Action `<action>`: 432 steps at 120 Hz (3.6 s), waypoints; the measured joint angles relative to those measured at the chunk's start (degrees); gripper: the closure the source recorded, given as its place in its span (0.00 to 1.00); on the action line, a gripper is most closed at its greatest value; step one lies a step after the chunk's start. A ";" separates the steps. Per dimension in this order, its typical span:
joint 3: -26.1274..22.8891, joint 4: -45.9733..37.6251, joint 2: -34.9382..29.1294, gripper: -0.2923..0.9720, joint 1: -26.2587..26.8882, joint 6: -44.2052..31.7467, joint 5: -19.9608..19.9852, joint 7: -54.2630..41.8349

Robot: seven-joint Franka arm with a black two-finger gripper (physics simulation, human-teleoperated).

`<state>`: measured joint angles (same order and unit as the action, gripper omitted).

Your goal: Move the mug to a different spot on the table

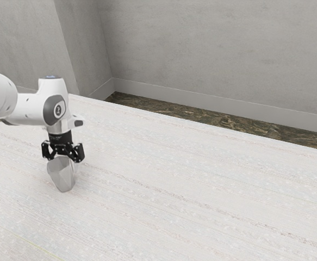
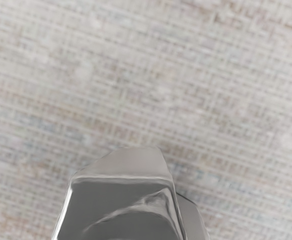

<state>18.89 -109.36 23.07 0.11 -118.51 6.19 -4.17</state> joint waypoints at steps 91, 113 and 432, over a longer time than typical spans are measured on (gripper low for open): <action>-0.01 0.60 1.46 0.44 -0.48 -1.62 0.94 -0.36; 0.06 0.61 1.61 0.51 -0.48 -1.96 0.36 0.10; 0.64 42.71 23.72 0.73 12.84 28.29 4.91 -5.29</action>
<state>19.53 -66.64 46.79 12.94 -90.22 11.10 -9.46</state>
